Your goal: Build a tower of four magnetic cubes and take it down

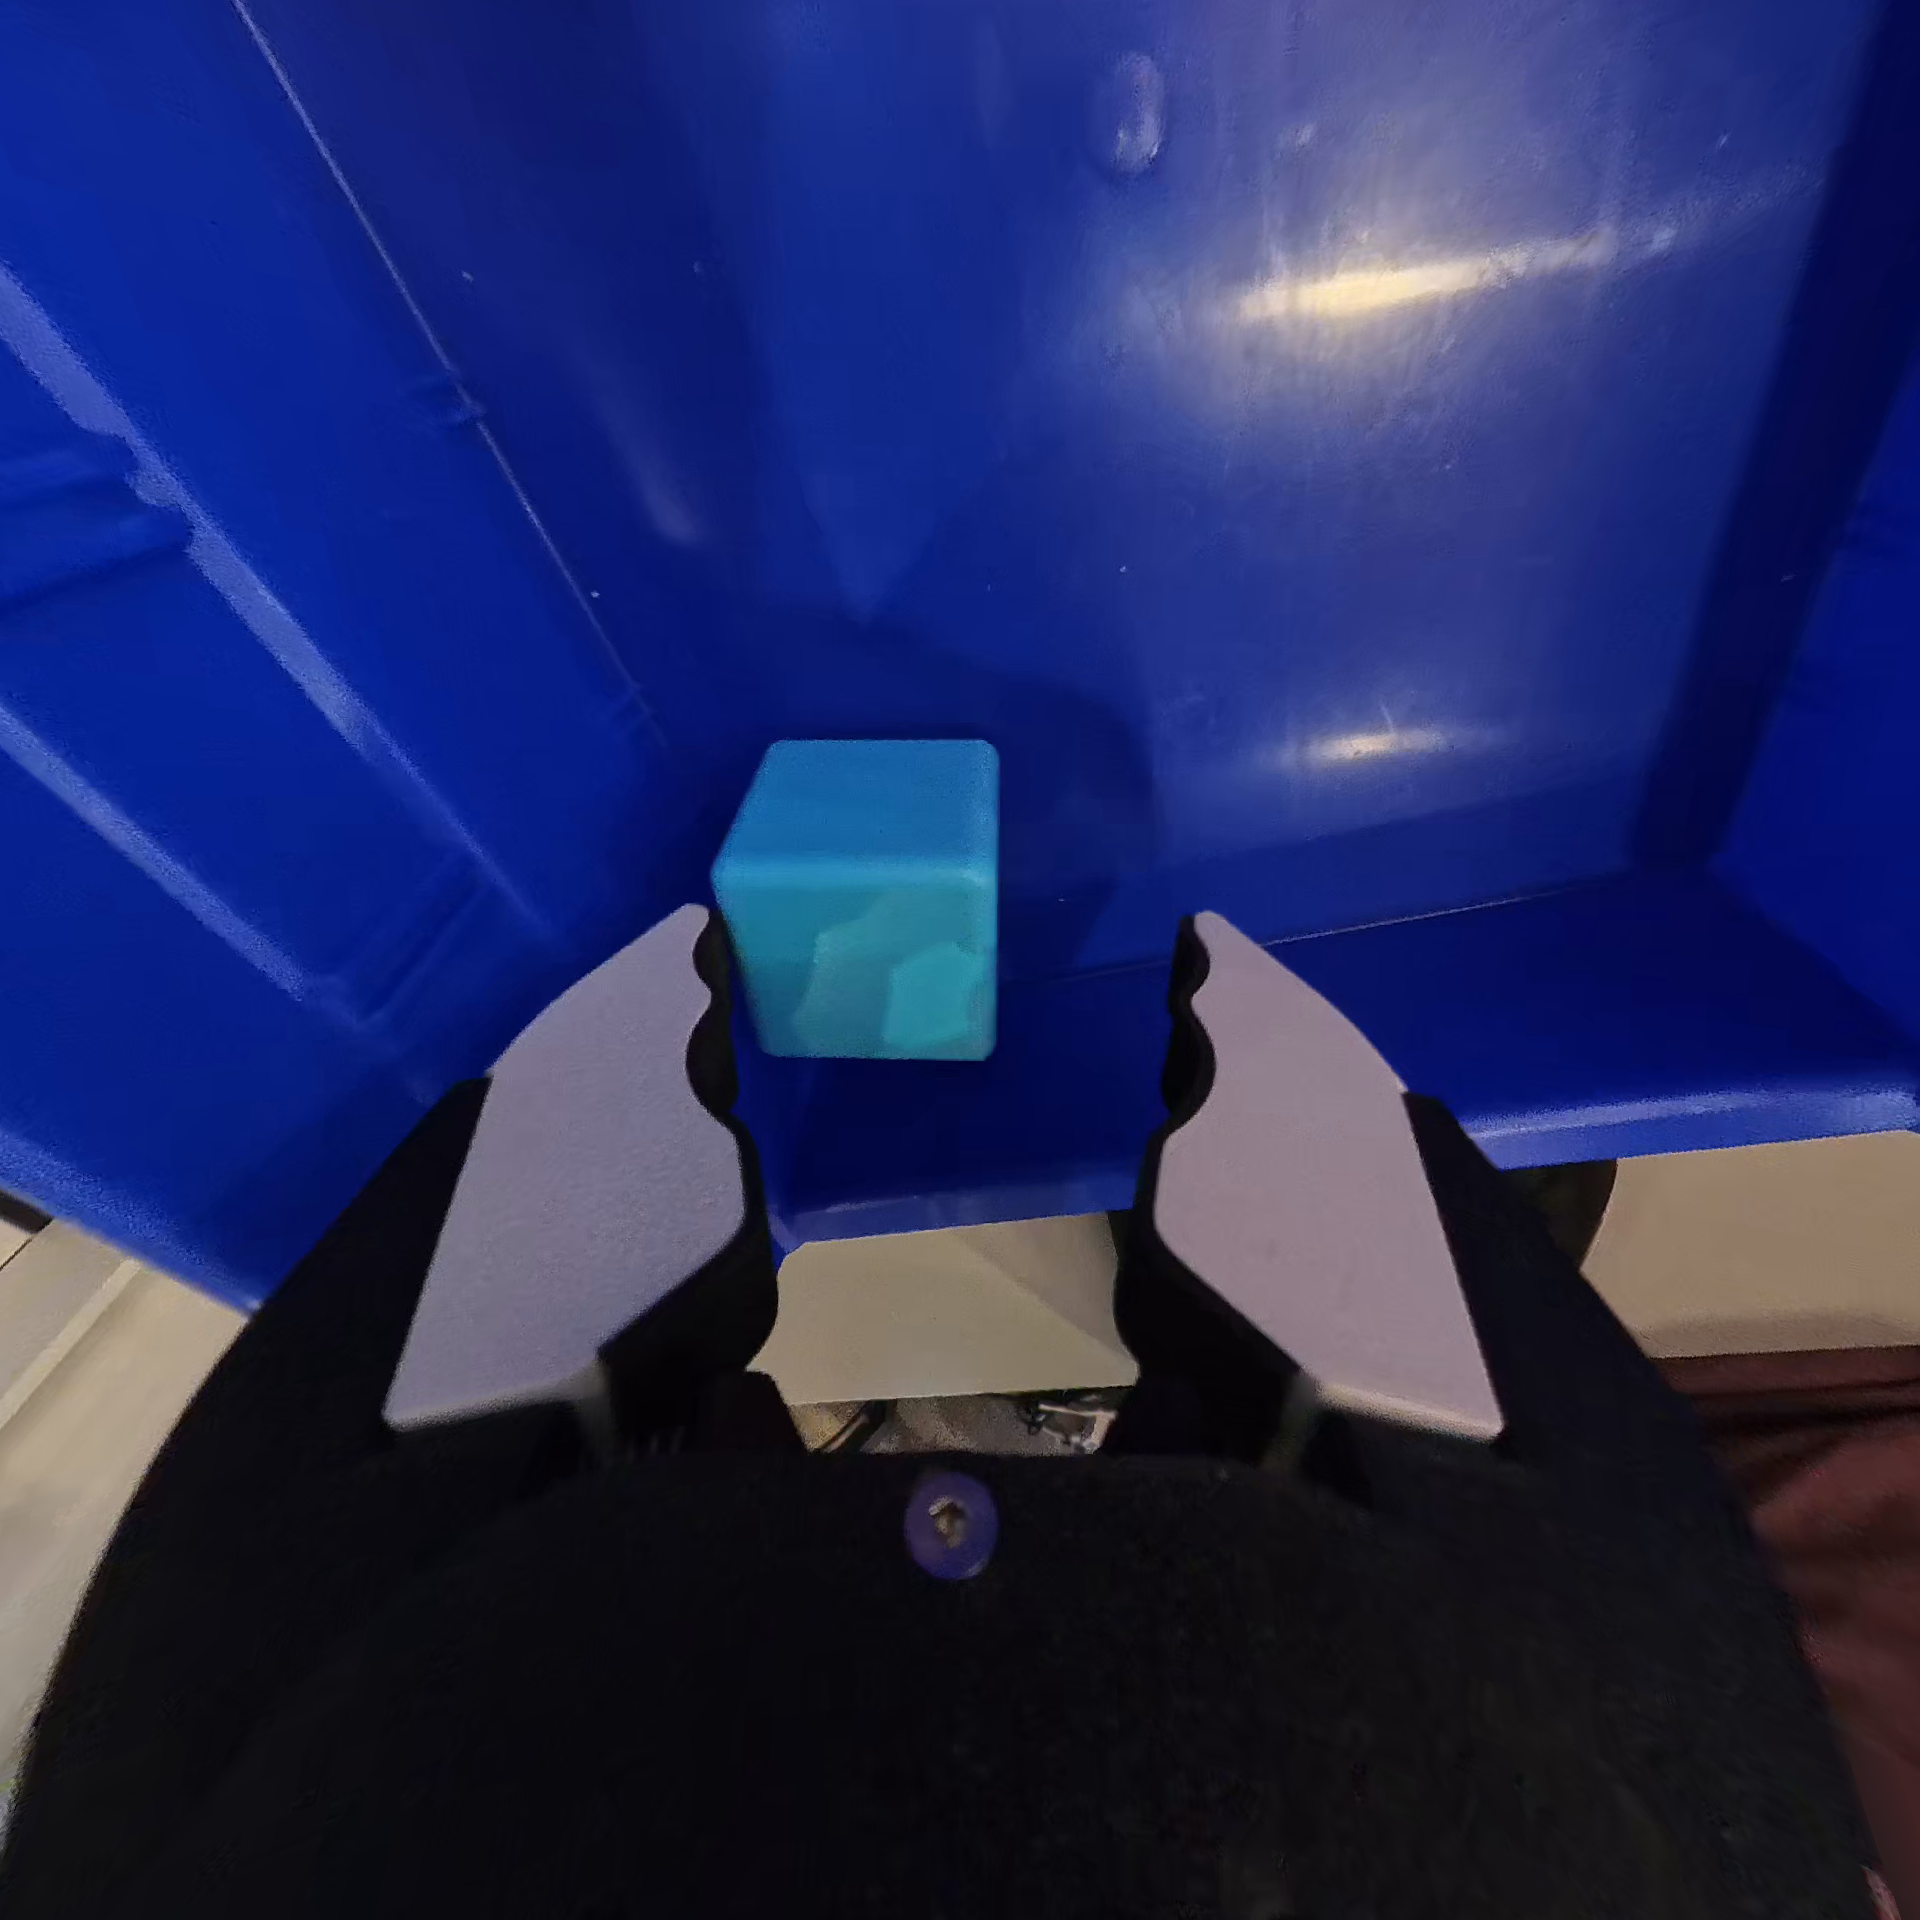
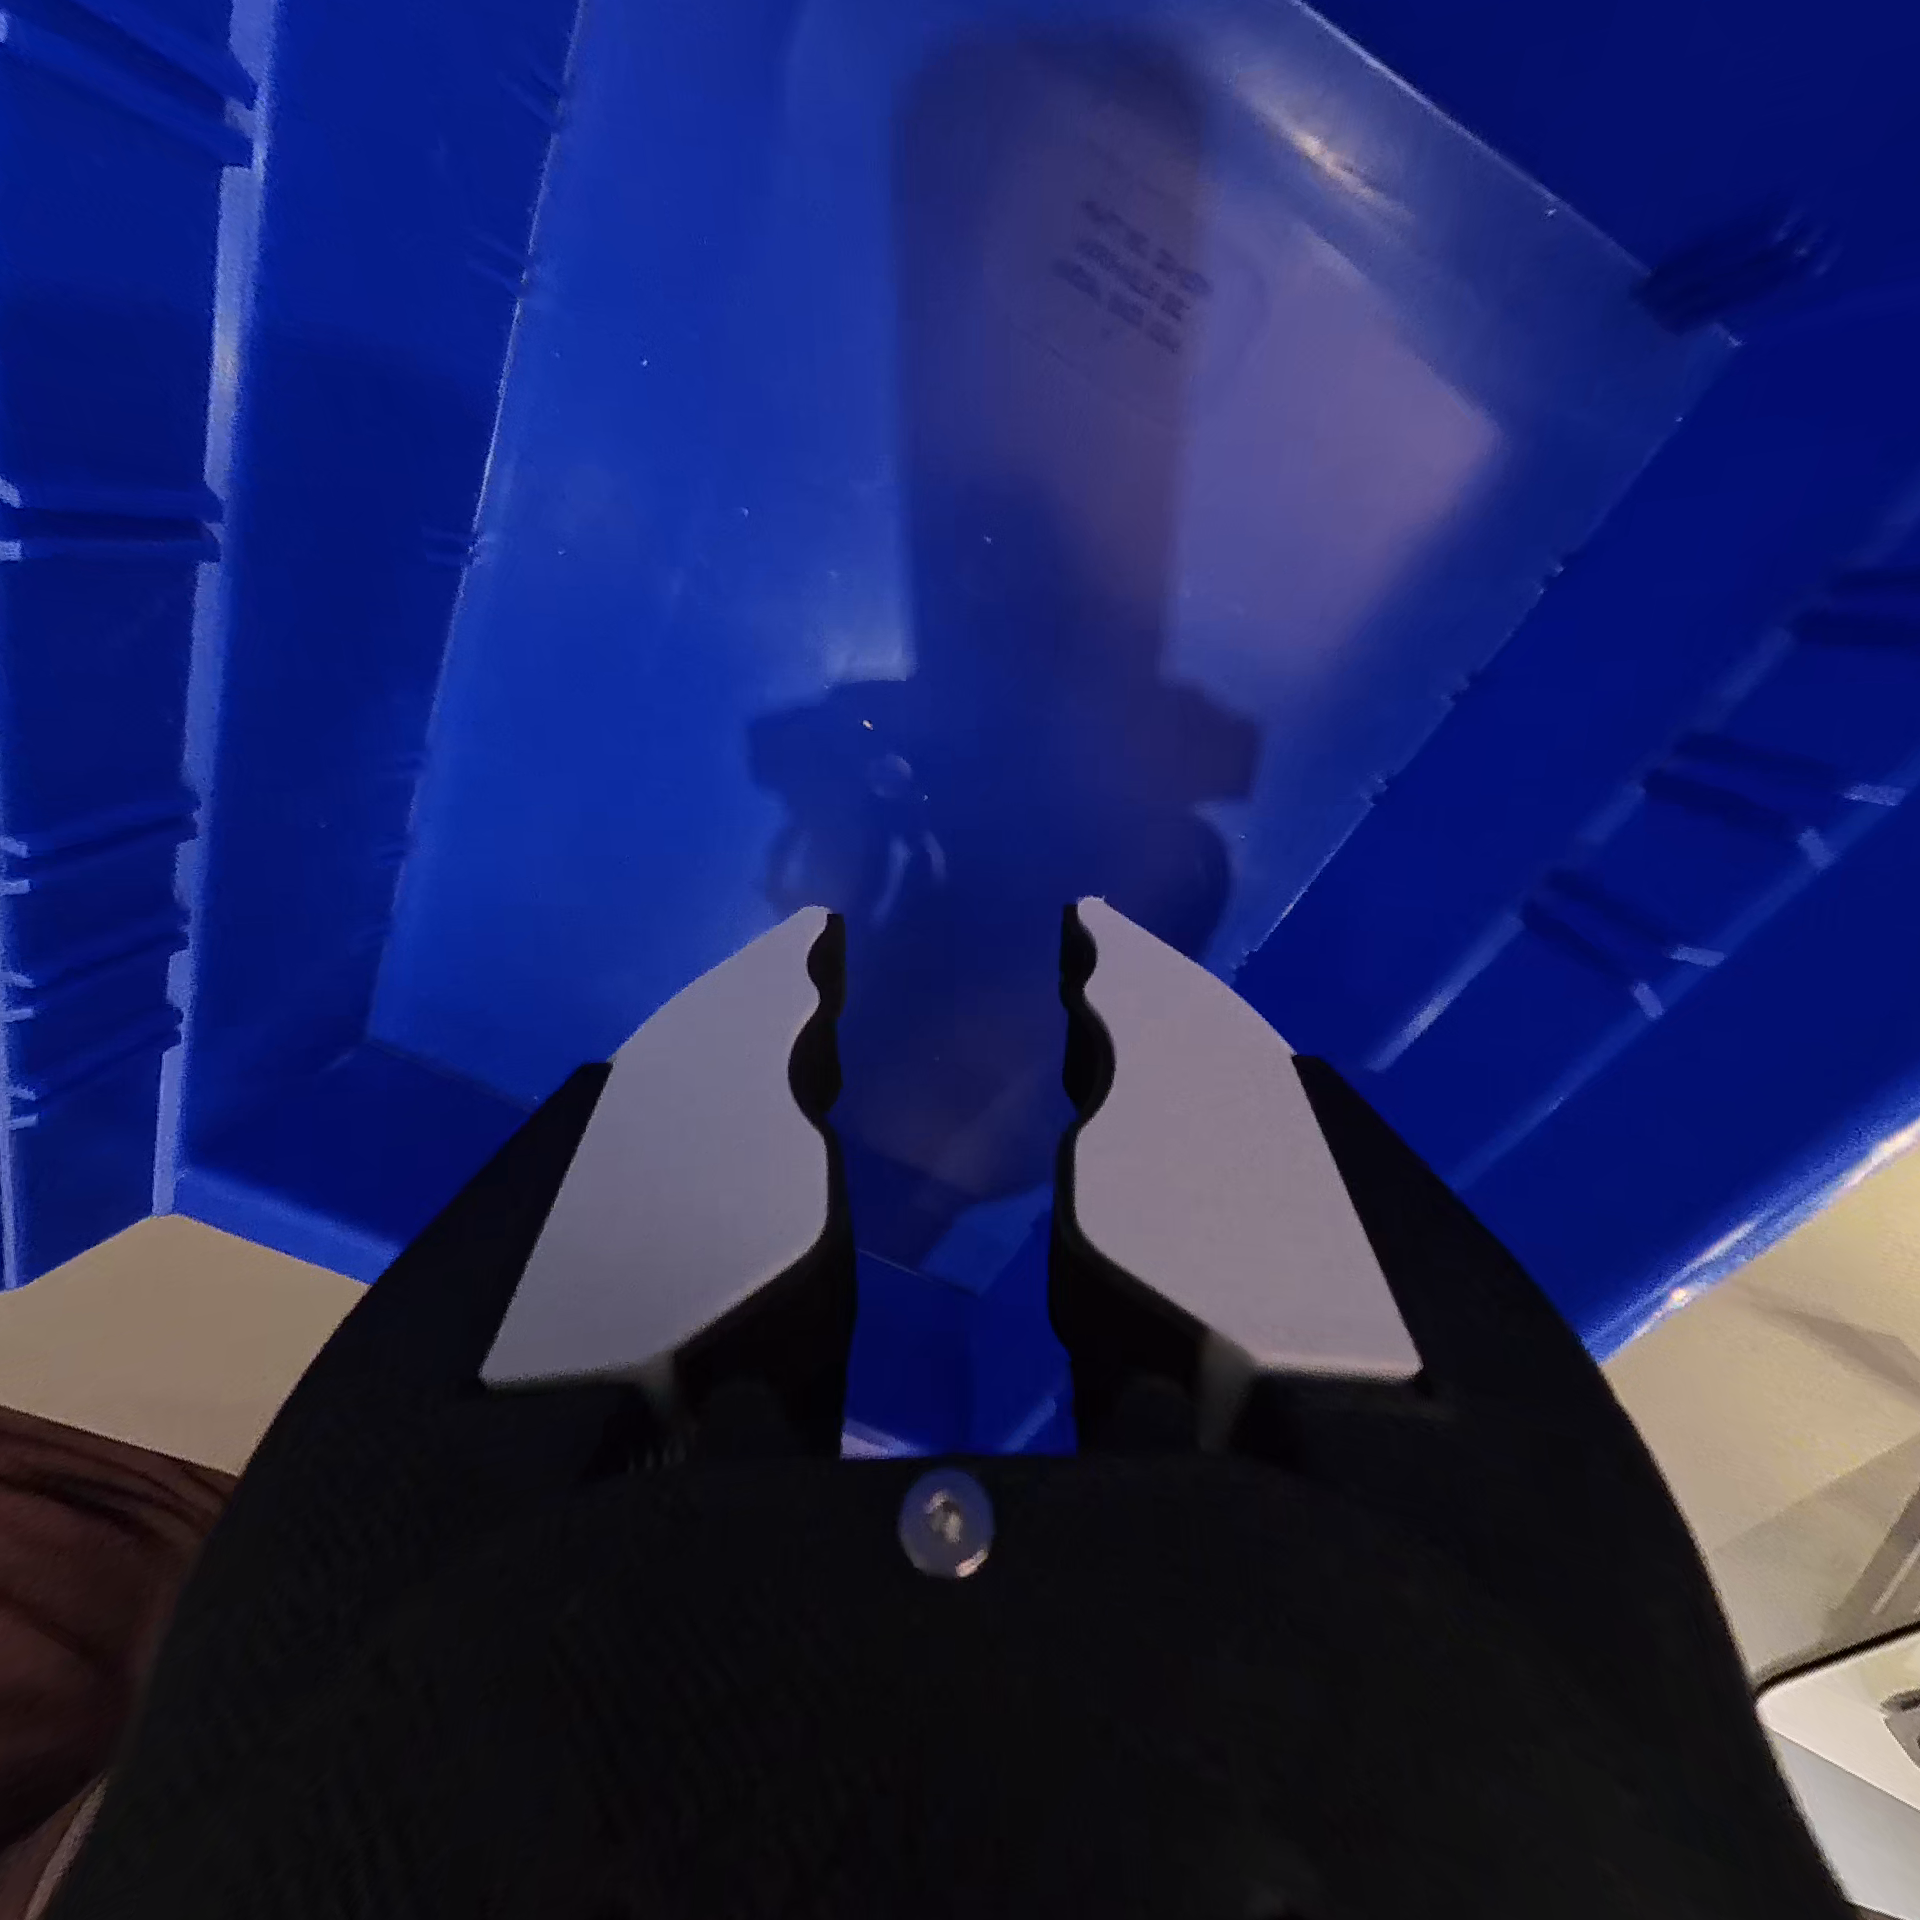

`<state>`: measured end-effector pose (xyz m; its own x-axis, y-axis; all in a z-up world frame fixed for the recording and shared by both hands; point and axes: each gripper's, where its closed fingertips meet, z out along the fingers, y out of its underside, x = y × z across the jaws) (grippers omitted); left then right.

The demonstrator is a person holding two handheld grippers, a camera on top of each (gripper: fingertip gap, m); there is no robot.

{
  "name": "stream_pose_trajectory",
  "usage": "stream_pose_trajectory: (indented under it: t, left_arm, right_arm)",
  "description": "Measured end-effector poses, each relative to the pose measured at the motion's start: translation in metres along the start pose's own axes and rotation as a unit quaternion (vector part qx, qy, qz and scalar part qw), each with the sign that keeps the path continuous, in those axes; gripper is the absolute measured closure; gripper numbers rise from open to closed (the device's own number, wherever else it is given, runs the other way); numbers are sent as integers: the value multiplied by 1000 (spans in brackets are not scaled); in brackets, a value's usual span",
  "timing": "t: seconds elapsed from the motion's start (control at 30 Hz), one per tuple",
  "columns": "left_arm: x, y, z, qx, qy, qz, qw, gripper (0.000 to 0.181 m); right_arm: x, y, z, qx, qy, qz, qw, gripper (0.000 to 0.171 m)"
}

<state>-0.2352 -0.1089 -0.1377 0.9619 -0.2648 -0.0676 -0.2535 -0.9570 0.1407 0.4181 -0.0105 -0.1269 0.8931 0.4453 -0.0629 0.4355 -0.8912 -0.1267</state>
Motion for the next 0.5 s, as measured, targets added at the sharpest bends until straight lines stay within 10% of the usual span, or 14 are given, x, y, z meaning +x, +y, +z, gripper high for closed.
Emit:
stream_pose_trajectory:
  t: [0.17, 0.5]
  left_arm:
    - [1, 6, 11, -31, 15, 11, 999, 132]
    - [16, -20, -62, 132, -20, 32, 991, 133]
  right_arm:
    - [-2, 0, 1, -5, 1, -5, 1000, 129]
    - [-4, 3, 5, -21, 3, -9, 1000, 129]
